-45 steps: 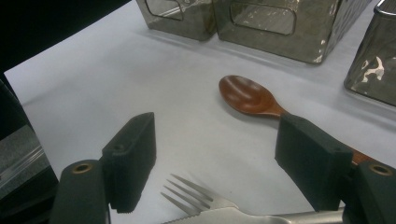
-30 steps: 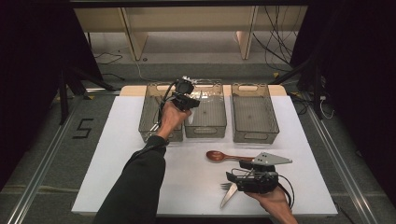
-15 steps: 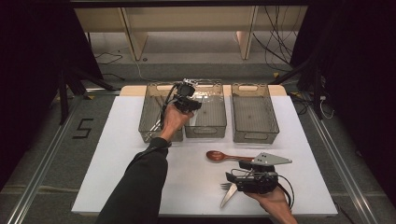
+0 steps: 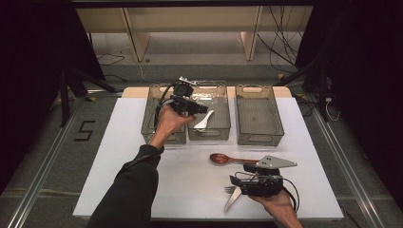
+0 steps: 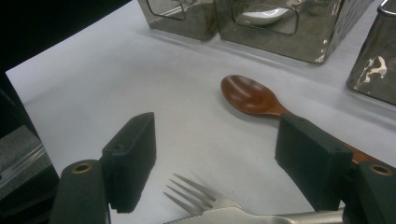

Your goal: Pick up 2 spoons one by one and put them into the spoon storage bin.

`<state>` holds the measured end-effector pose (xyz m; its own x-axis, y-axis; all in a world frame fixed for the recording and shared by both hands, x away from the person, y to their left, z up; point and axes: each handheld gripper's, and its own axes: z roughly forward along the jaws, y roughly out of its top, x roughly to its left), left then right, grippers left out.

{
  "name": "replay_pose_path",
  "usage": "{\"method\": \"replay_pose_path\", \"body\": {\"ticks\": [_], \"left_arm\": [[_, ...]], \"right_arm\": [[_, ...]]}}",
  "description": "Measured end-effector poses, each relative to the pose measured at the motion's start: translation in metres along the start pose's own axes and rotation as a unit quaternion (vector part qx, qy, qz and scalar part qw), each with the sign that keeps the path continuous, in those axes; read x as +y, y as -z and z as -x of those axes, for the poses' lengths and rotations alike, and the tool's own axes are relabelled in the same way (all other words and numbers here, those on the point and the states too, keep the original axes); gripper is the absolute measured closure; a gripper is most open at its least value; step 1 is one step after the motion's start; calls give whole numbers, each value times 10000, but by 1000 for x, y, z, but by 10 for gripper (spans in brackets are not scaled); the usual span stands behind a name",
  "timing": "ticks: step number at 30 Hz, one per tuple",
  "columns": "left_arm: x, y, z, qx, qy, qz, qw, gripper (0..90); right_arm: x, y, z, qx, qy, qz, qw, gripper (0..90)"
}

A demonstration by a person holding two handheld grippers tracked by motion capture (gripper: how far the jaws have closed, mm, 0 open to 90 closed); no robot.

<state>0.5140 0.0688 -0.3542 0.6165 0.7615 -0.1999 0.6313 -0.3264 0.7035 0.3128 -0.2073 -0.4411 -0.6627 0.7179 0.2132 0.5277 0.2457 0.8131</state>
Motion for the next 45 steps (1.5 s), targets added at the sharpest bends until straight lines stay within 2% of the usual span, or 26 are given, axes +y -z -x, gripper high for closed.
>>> {"method": "replay_pose_path", "body": {"ticks": [9, 12, 14, 17, 22, 28, 31, 34, 41, 45], "left_arm": [[-37, 32, 9, -367, -139, 207, 9990, 275], [-51, 40, 8, -434, -72, 308, 9986, 263], [-59, 45, 9, -367, -167, 283, 9988, 250], [-70, 52, 9, -405, -162, 371, 9984, 238], [-88, 62, 10, -364, -300, 411, 9980, 227], [-112, 75, 2, -344, -176, 603, 9974, 221], [-118, 79, -1, -302, -161, 616, 9975, 217], [-123, 84, -2, -387, -95, 705, 9967, 216], [-140, 90, 1, -365, -250, 748, 9962, 212], [-151, 91, 3, -436, -228, 822, 9954, 209]], "right_arm": [[0, 1, 1, -31, 11, 10, 10000, 299], [0, 1, 1, -36, 3, -9, 10000, 298], [0, 0, 2, -45, 3, -13, 10000, 299], [0, 1, 1, -44, 1, -9, 10000, 299], [1, 1, 2, -69, 1, -6, 10000, 298], [2, 0, 5, -88, 42, -32, 9999, 299], [4, -2, 5, -103, 74, -62, 9999, 298], [7, -2, 6, -116, 104, -60, 9999, 298], [15, -3, 14, -165, 185, -111, 9996, 299], [21, -5, 20, -198, 184, -149, 9995, 299]]}}
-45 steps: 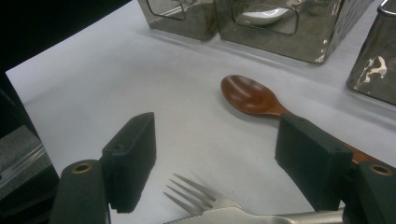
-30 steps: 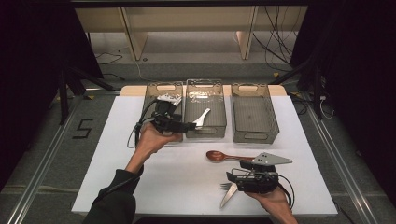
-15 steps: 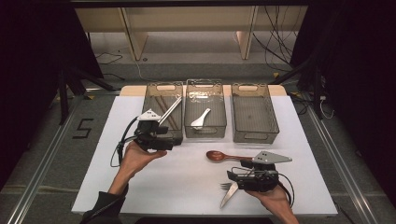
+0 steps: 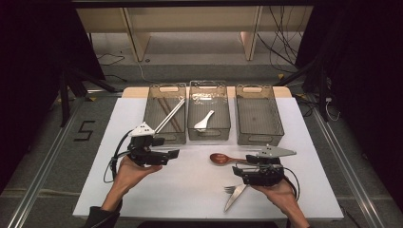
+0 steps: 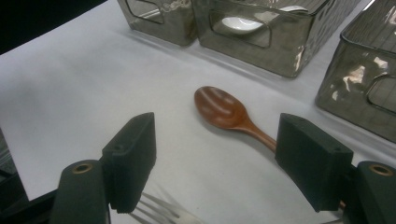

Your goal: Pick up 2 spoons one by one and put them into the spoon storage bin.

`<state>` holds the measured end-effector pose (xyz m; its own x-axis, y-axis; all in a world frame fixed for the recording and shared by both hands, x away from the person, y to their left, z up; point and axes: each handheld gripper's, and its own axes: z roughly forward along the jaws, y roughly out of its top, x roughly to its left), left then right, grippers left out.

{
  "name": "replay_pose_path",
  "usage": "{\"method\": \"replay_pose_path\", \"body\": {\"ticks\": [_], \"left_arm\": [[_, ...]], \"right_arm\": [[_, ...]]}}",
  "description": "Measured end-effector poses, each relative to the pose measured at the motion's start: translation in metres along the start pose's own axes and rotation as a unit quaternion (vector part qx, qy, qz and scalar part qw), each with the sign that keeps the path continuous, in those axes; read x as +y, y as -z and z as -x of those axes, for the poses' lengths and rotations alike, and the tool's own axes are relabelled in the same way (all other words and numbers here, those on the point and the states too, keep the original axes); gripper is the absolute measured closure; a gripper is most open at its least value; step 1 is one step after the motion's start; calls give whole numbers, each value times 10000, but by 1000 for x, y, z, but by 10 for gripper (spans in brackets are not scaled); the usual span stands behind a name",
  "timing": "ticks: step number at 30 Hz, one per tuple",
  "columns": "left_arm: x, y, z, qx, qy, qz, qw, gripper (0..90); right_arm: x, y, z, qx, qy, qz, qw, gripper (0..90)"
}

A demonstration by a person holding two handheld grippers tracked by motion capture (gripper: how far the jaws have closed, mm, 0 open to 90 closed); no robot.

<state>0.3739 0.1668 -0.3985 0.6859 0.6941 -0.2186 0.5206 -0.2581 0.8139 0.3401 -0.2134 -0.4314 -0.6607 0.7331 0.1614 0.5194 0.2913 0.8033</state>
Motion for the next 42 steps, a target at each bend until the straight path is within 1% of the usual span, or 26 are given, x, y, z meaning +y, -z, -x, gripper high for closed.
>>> {"method": "replay_pose_path", "body": {"ticks": [4, 6, 9, 12, 16, 20, 22, 26, 28, 31, 33, 35, 37, 39, 41, 42], "left_arm": [[-10, 2, 4, 42, -83, 106, 9999, 209], [-14, 4, 5, 17, -95, 137, 9999, 209], [-22, 7, 5, 21, -129, 211, 9997, 208], [-31, 10, 5, 69, -165, 251, 9995, 207], [-41, 15, 4, 100, -129, 319, 9994, 207], [-50, 20, 2, 124, -36, 470, 9988, 207], [-56, 21, 1, 144, -8, 475, 9988, 207], [-65, 22, 3, 220, -34, 448, 9987, 207], [-69, 24, 5, 235, -8, 449, 9987, 205], [-72, 28, 6, 248, -11, 545, 9982, 201], [-75, 30, 7, 223, 23, 628, 9978, 201], [-76, 31, 8, 260, -24, 585, 9979, 199], [-77, 32, 9, 279, -10, 575, 9980, 197], [-78, 33, 9, 248, 6, 619, 9978, 196], [-79, 34, 10, 257, -29, 629, 9977, 196], [-80, 34, 10, 237, -24, 653, 9976, 196]], "right_arm": [[4, -3, 8, -54, 2, -42, 10000, 299], [6, -5, 11, -69, -6, -72, 10000, 299], [8, -8, 15, -75, 1, -140, 9999, 299], [9, -11, 17, -86, 7, -201, 9998, 299], [11, -15, 20, -85, 52, -295, 9995, 299], [12, -19, 23, -73, 46, -414, 9991, 299], [13, -22, 25, -70, 76, -467, 9989, 299], [16, -25, 26, -62, 135, -602, 9981, 299], [17, -27, 28, -51, 151, -673, 9976, 299], [20, -31, 31, -37, 187, -825, 9964, 301], [21, -34, 33, -19, 189, -896, 9958, 303], [22, -39, 35, -17, 232, -1041, 9943, 307], [22, -43, 37, -50, 273, -1176, 9927, 310], [23, -46, 39, -51, 305, -1294, 9911, 314], [23, -49, 39, -37, 316, -1383, 9899, 323], [23, -52, 40, -50, 351, -1458, 9887, 330]]}}
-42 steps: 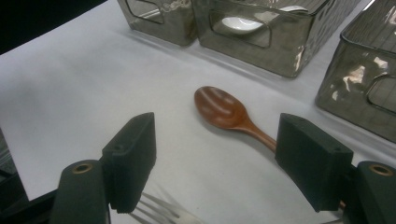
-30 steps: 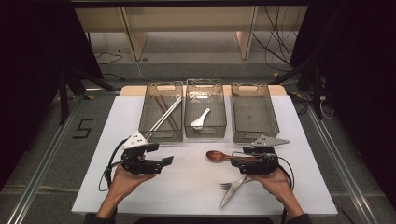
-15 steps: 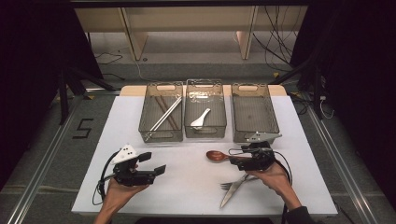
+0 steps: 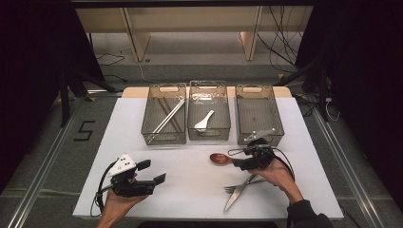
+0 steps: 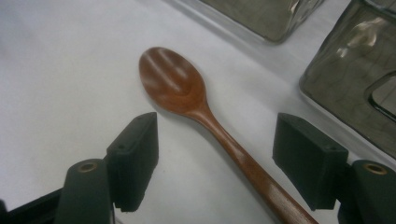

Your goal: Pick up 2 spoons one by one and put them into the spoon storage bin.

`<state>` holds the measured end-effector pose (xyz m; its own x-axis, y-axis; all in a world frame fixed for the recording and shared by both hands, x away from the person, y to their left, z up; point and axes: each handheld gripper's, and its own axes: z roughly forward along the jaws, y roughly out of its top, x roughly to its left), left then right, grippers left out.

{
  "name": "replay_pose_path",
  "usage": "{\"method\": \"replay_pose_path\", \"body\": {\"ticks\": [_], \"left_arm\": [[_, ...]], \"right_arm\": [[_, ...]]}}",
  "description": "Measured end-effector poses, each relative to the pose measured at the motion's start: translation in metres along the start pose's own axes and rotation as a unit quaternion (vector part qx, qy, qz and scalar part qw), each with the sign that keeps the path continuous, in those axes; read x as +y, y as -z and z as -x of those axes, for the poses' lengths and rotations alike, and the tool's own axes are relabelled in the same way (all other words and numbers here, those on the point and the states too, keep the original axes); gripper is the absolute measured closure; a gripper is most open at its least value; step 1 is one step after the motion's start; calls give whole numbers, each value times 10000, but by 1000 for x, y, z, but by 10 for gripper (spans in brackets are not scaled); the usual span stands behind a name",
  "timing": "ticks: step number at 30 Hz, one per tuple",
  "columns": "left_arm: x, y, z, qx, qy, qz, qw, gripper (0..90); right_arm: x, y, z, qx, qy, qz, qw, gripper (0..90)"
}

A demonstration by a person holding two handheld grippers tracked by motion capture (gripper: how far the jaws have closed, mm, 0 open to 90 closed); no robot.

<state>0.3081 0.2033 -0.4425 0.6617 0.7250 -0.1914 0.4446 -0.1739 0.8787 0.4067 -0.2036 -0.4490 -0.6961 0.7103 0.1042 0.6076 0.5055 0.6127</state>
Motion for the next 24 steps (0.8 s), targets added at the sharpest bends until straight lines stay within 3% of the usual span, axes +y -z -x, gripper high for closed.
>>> {"method": "replay_pose_path", "body": {"ticks": [8, 16, 24], "left_arm": [[-4, 3, 1, 43, 8, 40, 10000, 194], [-5, 1, 2, 19, -3, 16, 10000, 194], [-5, 0, 3, 9, -22, -1, 10000, 194]], "right_arm": [[5, -16, 3, -86, 212, -543, 9983, 393], [12, -22, 6, -88, 397, -897, 9951, 484], [17, -29, 5, -75, 601, -1289, 9898, 592]]}}
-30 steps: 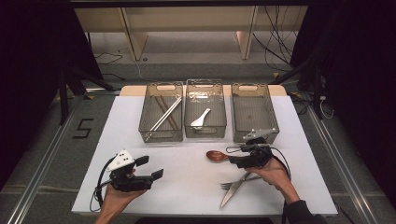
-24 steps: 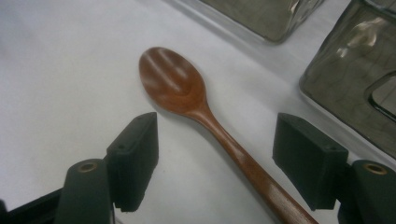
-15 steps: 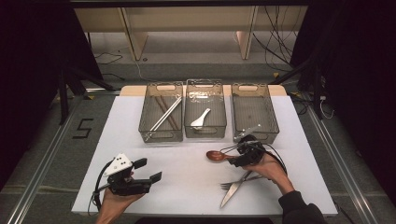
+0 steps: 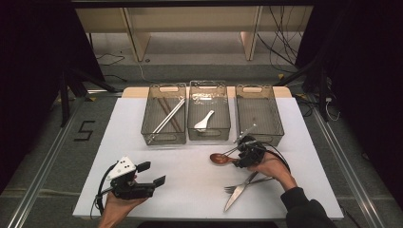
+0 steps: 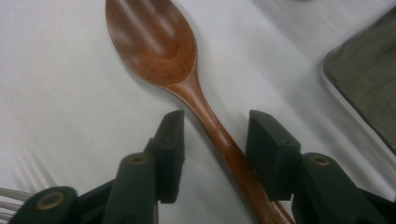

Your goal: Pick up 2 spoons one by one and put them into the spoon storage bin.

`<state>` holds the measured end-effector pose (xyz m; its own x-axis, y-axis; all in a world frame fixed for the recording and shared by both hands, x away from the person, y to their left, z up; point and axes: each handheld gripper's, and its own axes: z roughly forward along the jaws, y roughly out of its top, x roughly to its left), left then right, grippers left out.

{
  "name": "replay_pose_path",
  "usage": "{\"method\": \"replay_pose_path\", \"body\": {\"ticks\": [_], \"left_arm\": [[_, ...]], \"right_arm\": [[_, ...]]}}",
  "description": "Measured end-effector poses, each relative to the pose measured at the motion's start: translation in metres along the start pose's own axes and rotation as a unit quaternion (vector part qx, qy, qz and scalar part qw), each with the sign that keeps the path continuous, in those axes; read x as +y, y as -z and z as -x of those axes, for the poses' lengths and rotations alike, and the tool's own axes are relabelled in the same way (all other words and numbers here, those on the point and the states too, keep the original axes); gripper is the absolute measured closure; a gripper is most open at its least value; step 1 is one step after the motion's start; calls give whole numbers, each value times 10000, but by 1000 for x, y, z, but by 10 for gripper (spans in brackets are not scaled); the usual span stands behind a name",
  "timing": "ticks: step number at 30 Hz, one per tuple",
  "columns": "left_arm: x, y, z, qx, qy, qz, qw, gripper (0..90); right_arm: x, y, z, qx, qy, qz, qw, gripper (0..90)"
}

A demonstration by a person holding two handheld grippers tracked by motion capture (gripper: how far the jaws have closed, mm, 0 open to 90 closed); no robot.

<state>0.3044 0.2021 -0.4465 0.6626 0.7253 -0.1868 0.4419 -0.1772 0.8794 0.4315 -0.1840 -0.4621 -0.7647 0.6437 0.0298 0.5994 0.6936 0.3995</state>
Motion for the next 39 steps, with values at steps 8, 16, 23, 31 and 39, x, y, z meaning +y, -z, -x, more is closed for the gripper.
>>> {"method": "replay_pose_path", "body": {"ticks": [8, 16, 23, 31, 39], "left_arm": [[0, -1, 1, -22, -68, -36, 10000, 195], [0, -2, 2, -18, -97, -70, 9999, 195], [0, 0, 1, 13, -102, -19, 9999, 195], [0, 1, 1, 73, -95, 104, 9999, 194], [0, 2, 0, 126, -79, 171, 9997, 185]], "right_arm": [[6, -2, -4, -82, 365, -149, 9992, 725], [10, -3, -12, -122, 843, -211, 9961, 813], [10, 6, -16, -199, 945, 16, 9953, 818], [16, 31, -24, -133, 978, 489, 9939, 819], [38, 48, -29, -212, 926, 782, 9924, 820]]}}
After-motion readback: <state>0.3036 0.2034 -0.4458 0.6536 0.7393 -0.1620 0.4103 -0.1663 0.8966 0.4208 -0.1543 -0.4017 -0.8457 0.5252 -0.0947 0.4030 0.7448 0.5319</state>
